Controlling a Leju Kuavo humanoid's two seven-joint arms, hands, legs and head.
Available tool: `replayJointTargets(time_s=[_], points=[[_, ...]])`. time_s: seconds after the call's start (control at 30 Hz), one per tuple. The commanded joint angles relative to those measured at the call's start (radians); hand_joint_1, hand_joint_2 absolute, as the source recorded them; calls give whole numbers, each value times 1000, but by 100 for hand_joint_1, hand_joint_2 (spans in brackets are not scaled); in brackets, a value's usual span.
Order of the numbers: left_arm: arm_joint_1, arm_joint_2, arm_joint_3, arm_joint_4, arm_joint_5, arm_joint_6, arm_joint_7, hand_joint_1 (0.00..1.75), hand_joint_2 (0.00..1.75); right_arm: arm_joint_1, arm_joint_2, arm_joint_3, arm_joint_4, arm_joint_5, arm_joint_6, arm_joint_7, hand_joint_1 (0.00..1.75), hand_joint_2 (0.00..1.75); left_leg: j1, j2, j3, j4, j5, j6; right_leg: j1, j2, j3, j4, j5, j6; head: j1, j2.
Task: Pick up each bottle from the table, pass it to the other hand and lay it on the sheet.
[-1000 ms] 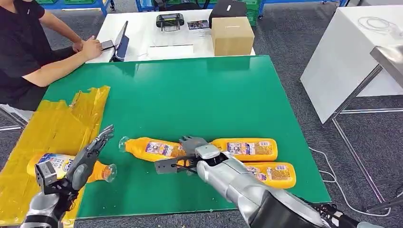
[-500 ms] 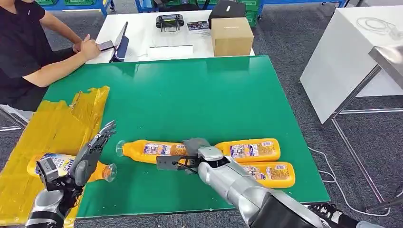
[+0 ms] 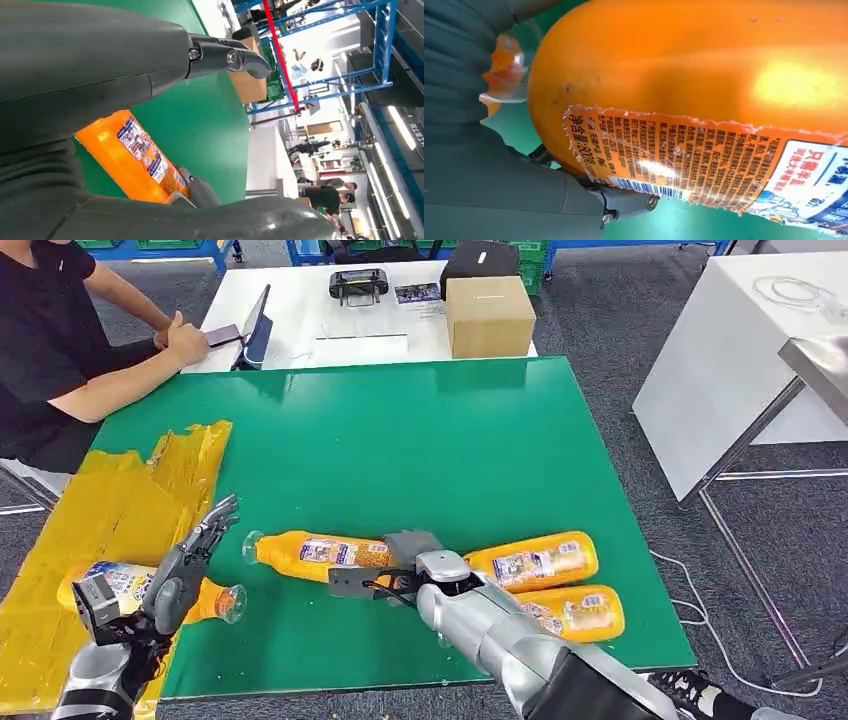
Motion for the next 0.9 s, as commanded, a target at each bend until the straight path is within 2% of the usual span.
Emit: replayJointTargets(time_s=[0.03,0.23,0.3,0.37,0.53,0.67,0.73,0.9], points=[[-14,-19,15,48,-5,6,5,0,0,35,-22,-37,59,-5,-11,-6,175,175,1,-3,2,-2,0,1,2,-4,4,-4,-1,0,0,0],[-8,-23,31,49,4,8,5,0,0,34,-24,-65,49,-15,-55,-23,175,175,1,-2,2,-2,0,1,1,-3,4,-3,-1,0,0,0],[-2,-34,66,69,8,15,5,0,0,34,-23,-110,40,-30,-109,-73,175,175,2,-3,2,-2,0,2,2,-5,4,-5,0,0,0,0],[7,-53,130,97,31,21,5,0,0,40,-28,-179,7,-63,-209,-171,175,175,1,-2,2,-2,0,1,1,-3,4,-3,0,0,0,0],[7,-53,130,97,31,21,5,0,0,40,-28,-179,7,-63,-209,-171,175,175,1,0,1,-1,-1,2,2,-2,2,-3,-1,0,0,0],[61,-81,240,58,60,-1,5,0,0,38,-42,-268,-73,-69,-309,-300,175,175,0,1,-3,0,-1,1,0,0,-3,-1,-1,0,0,0],[62,-98,286,70,65,-5,5,0,0,41,-52,-308,-114,-57,-310,-302,175,175,1,3,-3,0,-3,2,1,1,-2,-2,-1,0,0,0],[34,-124,346,105,105,8,30,0,0,72,-56,-364,-161,-26,-321,-331,175,175,0,-2,-8,-1,0,1,0,-3,-6,-1,-1,0,0,0]])
